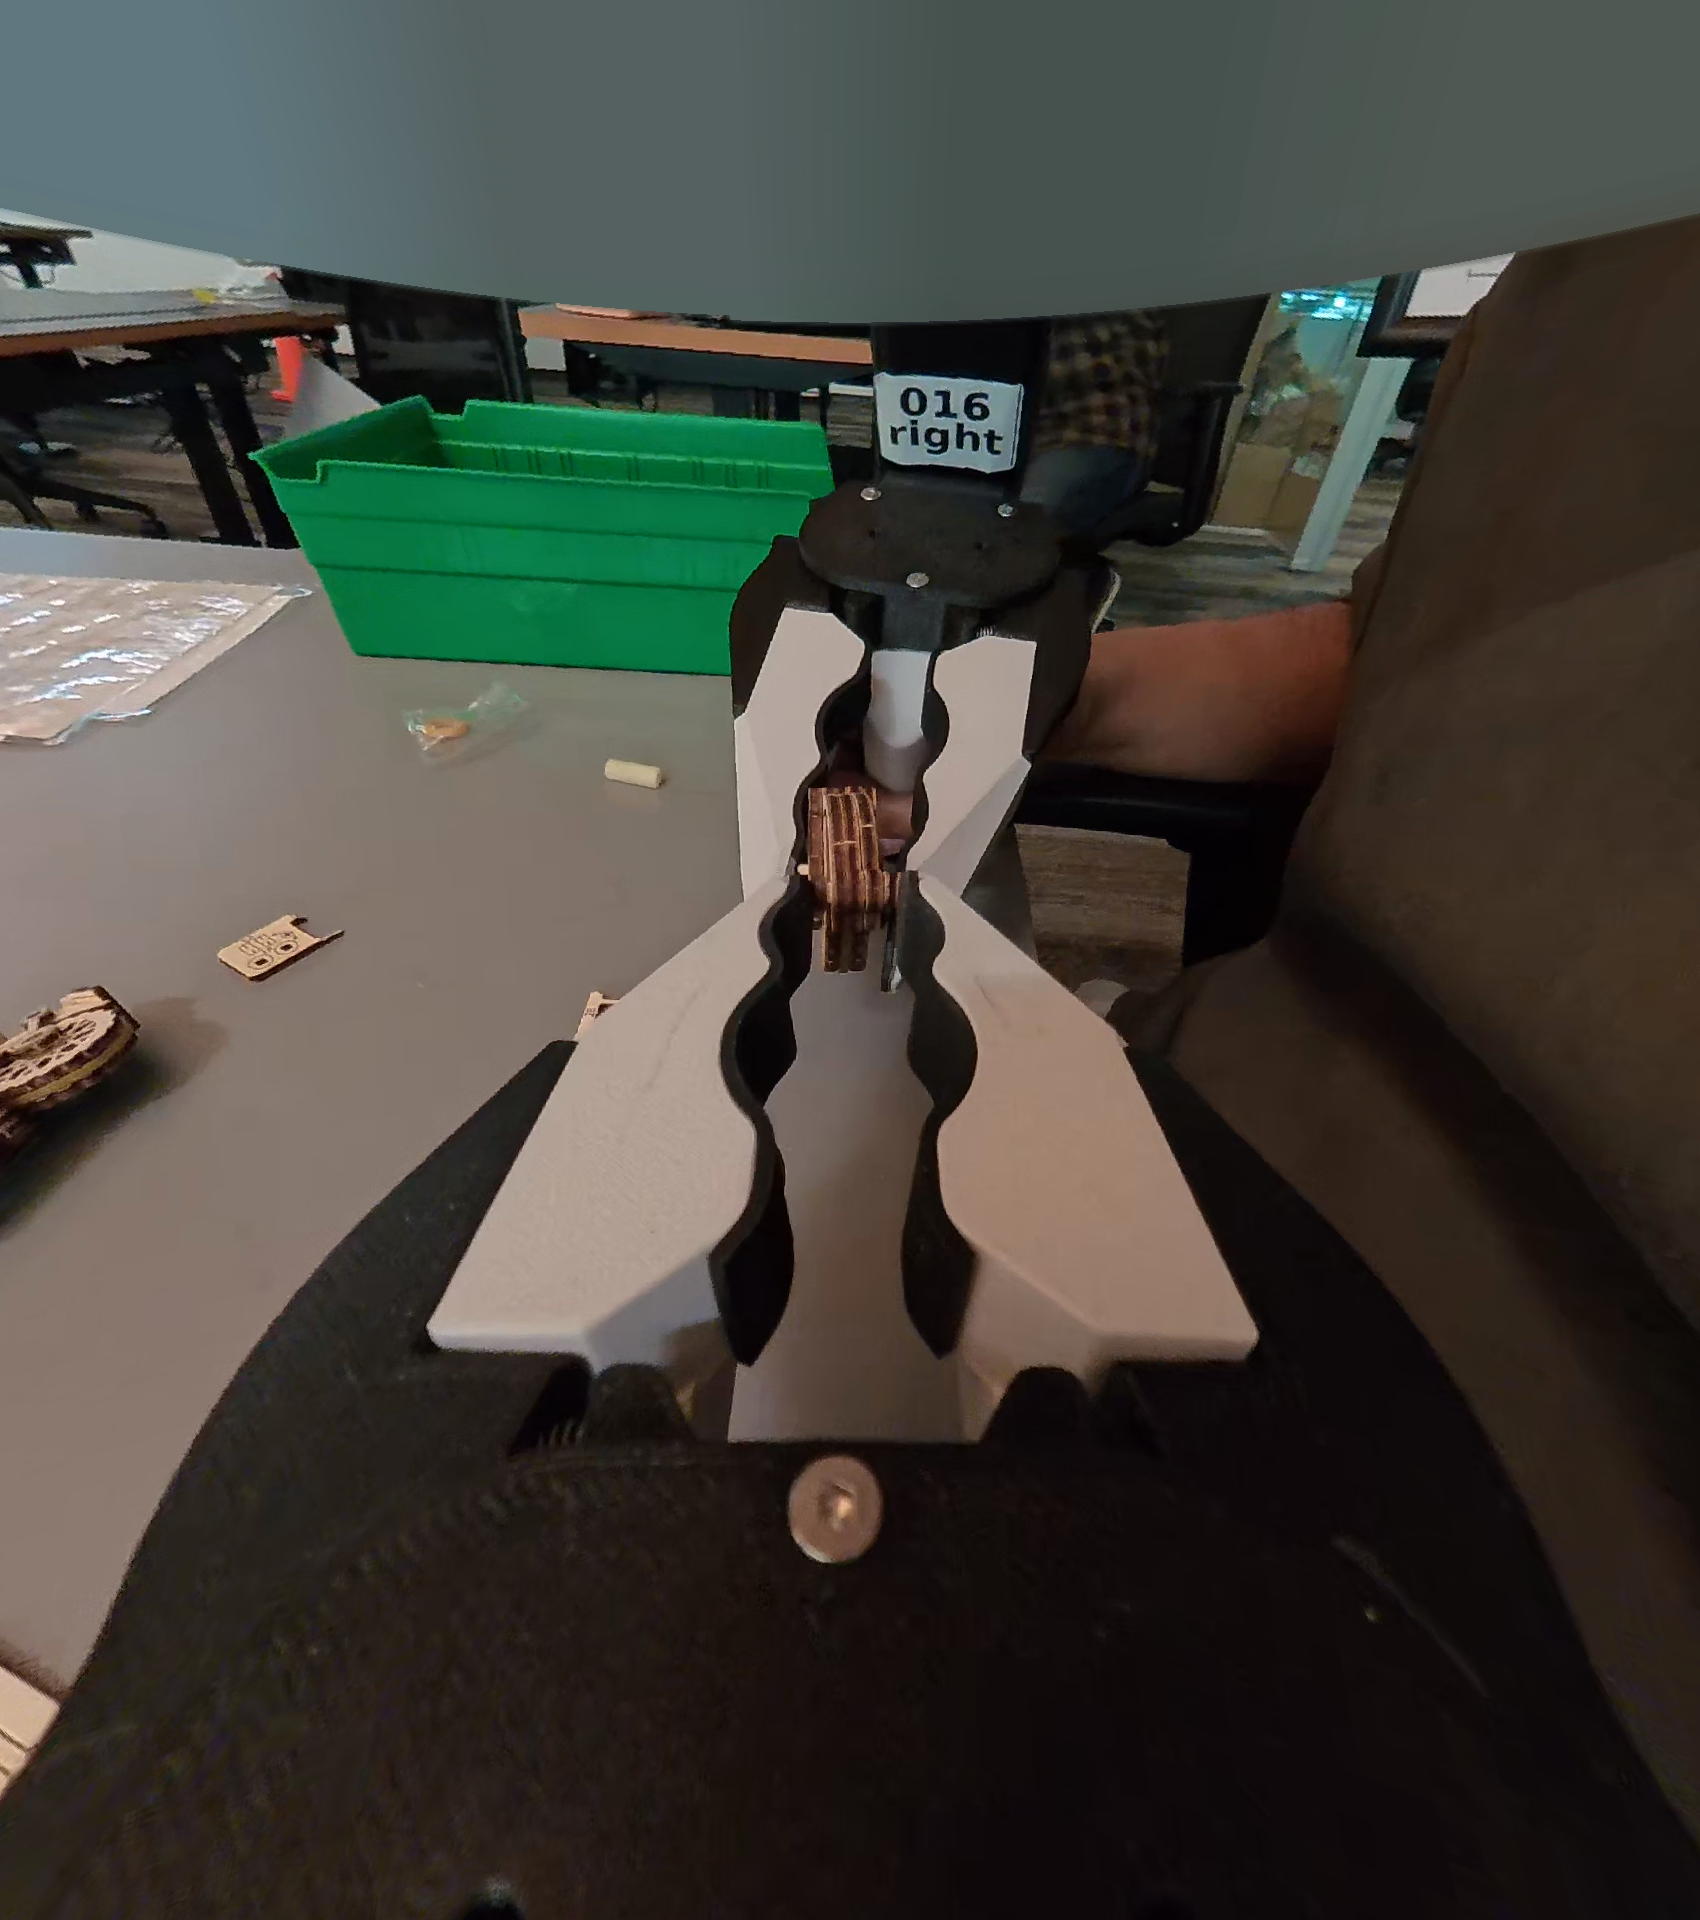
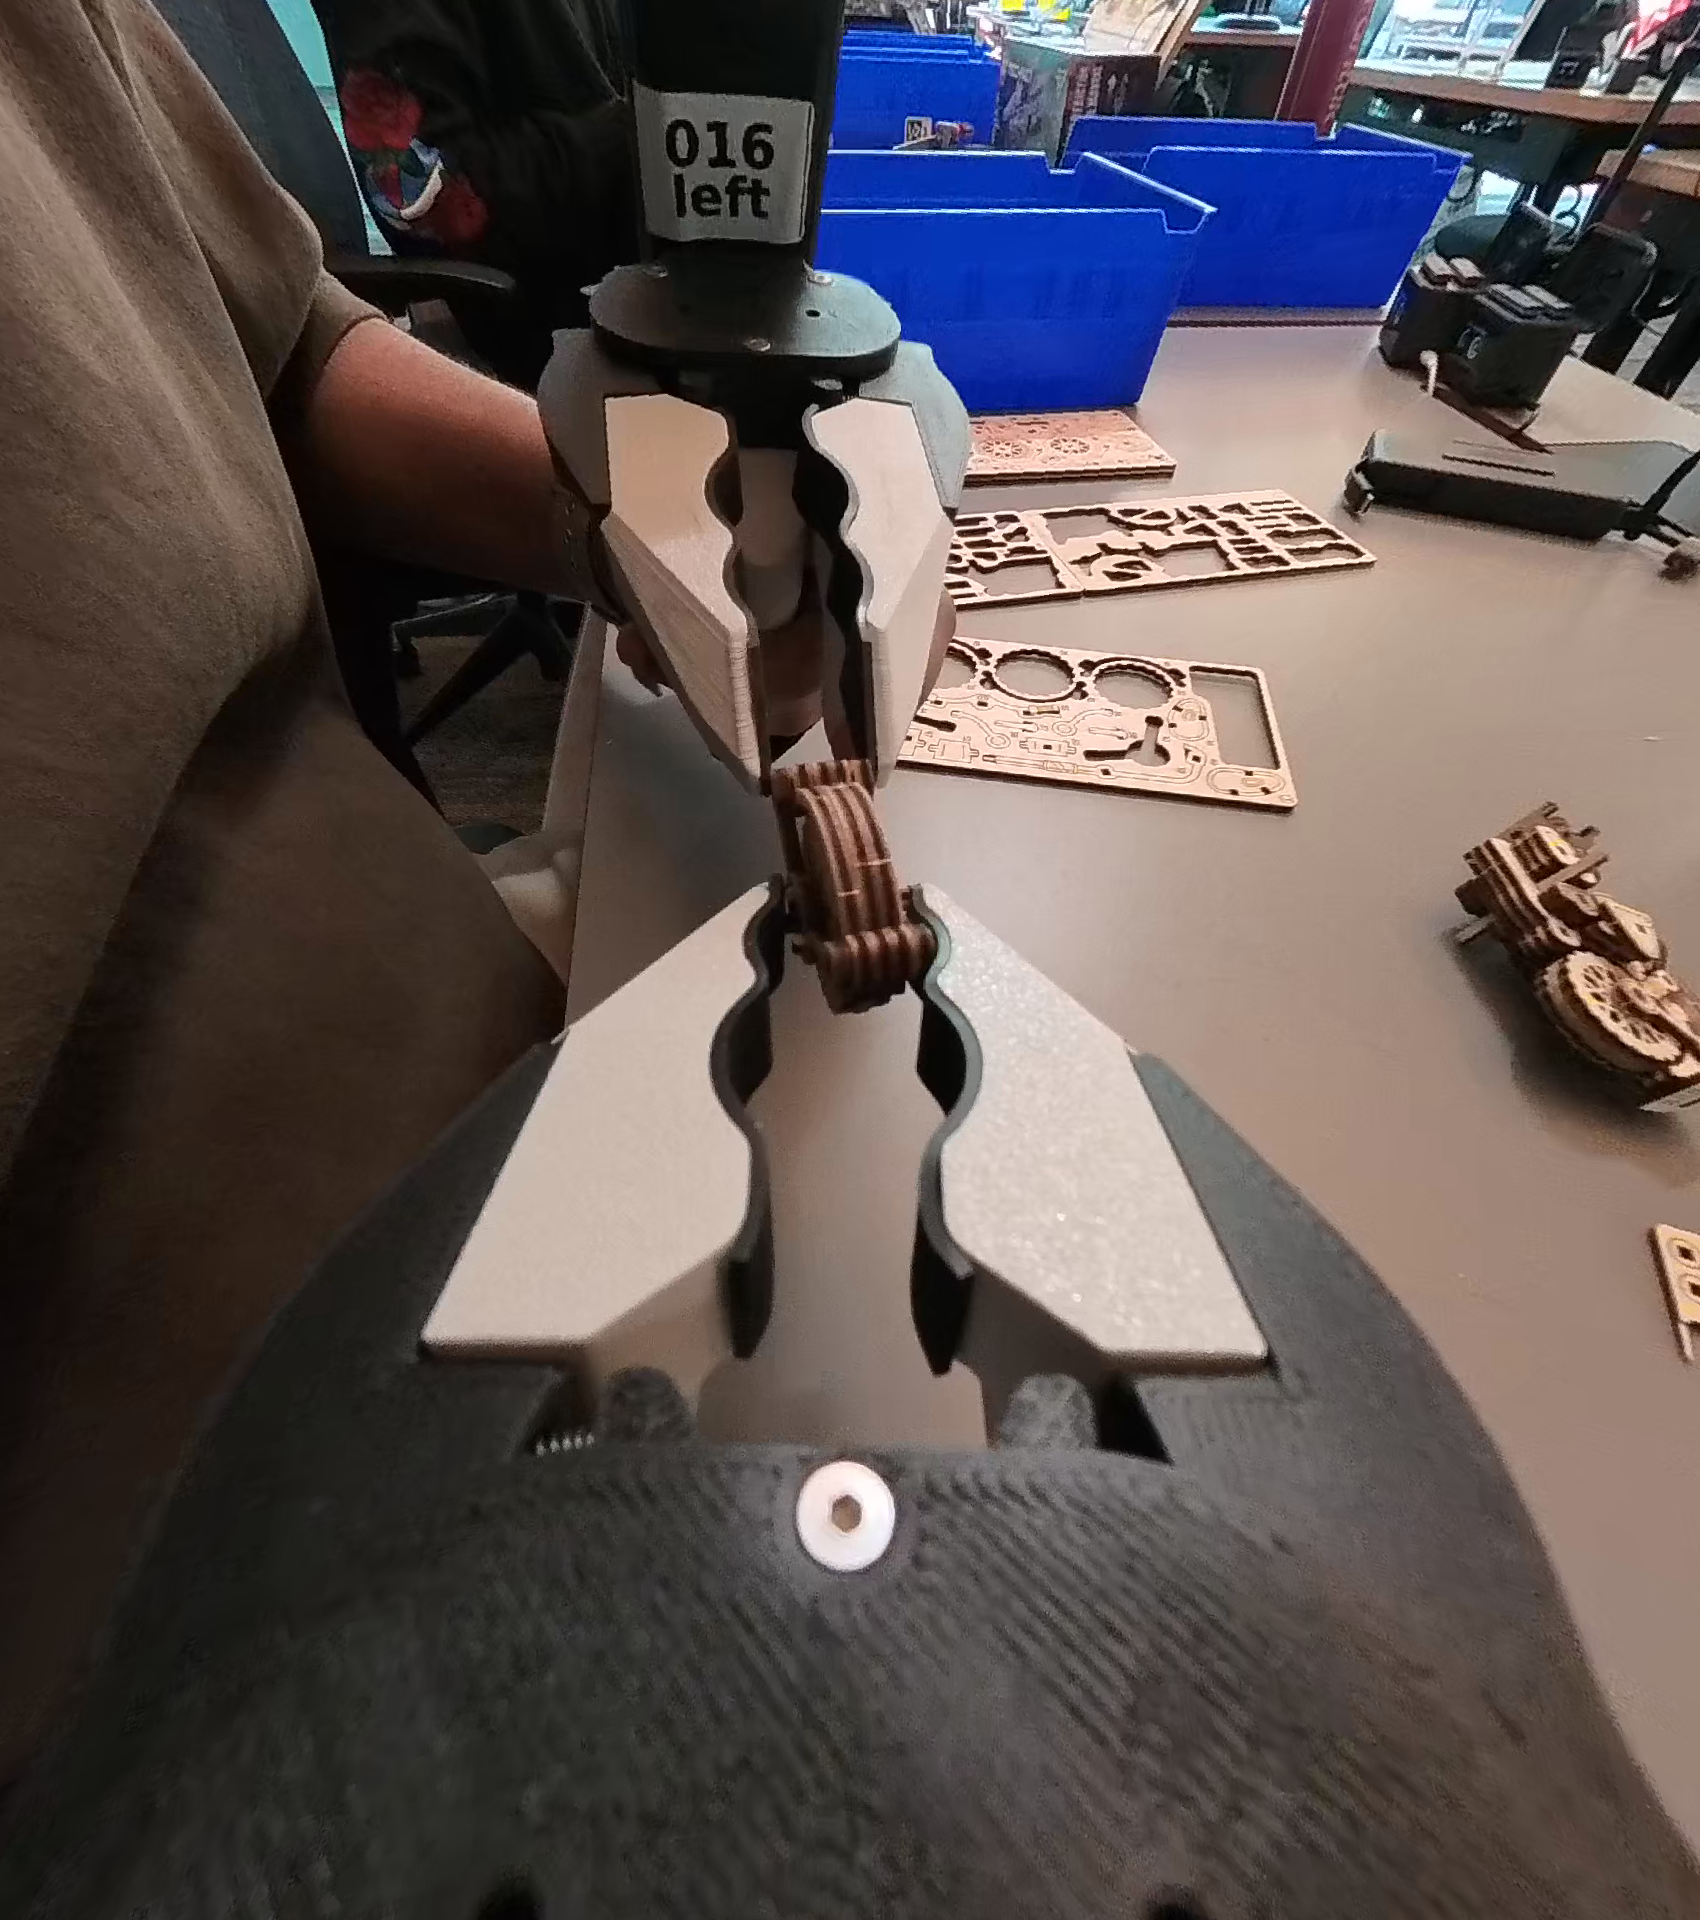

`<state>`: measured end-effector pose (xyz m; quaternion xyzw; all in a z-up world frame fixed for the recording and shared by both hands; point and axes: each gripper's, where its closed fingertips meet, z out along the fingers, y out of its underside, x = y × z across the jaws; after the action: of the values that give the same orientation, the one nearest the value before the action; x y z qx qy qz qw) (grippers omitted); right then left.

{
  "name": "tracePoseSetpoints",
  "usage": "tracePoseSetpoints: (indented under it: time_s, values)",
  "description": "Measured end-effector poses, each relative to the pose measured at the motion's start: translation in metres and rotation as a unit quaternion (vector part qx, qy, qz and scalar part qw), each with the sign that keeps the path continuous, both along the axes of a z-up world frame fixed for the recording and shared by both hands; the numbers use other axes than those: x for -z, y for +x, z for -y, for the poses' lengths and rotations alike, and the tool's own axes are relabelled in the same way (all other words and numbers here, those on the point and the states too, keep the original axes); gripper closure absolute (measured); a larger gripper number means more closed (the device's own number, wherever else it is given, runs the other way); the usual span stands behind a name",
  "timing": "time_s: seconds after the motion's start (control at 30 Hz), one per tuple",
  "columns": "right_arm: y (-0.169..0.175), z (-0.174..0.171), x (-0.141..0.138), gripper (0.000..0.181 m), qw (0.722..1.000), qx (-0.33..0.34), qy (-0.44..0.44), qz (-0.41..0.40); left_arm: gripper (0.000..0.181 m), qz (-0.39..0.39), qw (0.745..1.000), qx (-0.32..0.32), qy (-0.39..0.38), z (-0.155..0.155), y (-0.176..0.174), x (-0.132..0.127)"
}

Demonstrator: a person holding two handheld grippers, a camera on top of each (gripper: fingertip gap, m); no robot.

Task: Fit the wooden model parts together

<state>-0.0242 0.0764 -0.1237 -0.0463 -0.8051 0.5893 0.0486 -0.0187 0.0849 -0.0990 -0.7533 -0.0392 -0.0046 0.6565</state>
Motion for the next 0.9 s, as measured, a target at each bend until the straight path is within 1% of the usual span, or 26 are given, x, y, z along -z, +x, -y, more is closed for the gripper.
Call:
tracePoseSetpoints:
  time_s: [0.27, 0.3, 0.33, 0.37, 0.43, 0.47, 0.5, 0.53, 0.6, 0.7, 0.8, 0.9]
  values:
    - [0.003, 0.0, -0.002, 0.157, 1.0, -0.01, -0.006, 0.01, 0.166, -0.02, 1.0, -0.001, -0.014, -0.001, 0.001, 0.003]
    - [0.006, 0.001, -0.003, 0.155, 1.0, -0.02, -0.011, 0.015, 0.166, -0.023, 1.0, 0.0, -0.017, -0.001, 0.001, 0.004]
    - [0.011, 0.004, -0.008, 0.148, 0.999, -0.035, -0.028, 0.025, 0.173, -0.032, 0.999, -0.001, -0.026, -0.001, 0.001, 0.007]
    - [0.013, 0.005, -0.016, 0.162, 0.998, -0.036, -0.048, 0.035, 0.181, -0.05, 0.998, 0.003, -0.03, -0.001, 0.002, 0.011]
    - [0.011, 0.003, -0.01, 0.162, 0.999, -0.031, -0.024, 0.026, 0.181, 0.01, 0.999, 0.033, 0.016, -0.003, 0.014, -0.005]
    - [0.009, 0.001, -0.008, 0.165, 0.999, -0.023, -0.015, 0.018, 0.181, 0.027, 0.998, 0.041, 0.03, -0.003, 0.018, -0.013]
    - [0.007, 0.001, -0.008, 0.162, 1.0, -0.018, -0.017, 0.014, 0.181, 0.019, 0.999, 0.035, 0.021, -0.004, 0.018, -0.011]
    - [0.006, 0.001, -0.008, 0.161, 1.0, -0.015, -0.019, 0.02, 0.181, 0.003, 1.0, 0.023, -0.001, -0.005, 0.015, -0.003]
    - [0.0, -0.001, -0.002, 0.16, 0.999, -0.004, -0.012, 0.034, 0.181, 0.003, 1.0, 0.016, -0.022, -0.006, 0.012, 0.009]
    - [-0.013, -0.01, 0.008, 0.156, 0.999, 0.024, 0.008, 0.045, 0.181, 0.009, 0.999, -0.018, -0.033, 0.0, -0.005, 0.011]
    - [-0.027, -0.022, 0.008, 0.15, 0.996, 0.061, 0.015, 0.061, 0.181, 0.06, 0.997, -0.049, -0.018, 0.008, -0.024, 0.013]
    - [-0.033, -0.033, 0.016, 0.145, 0.993, 0.086, 0.047, 0.072, 0.181, 0.107, 0.993, -0.057, -0.002, 0.01, -0.032, 0.013]
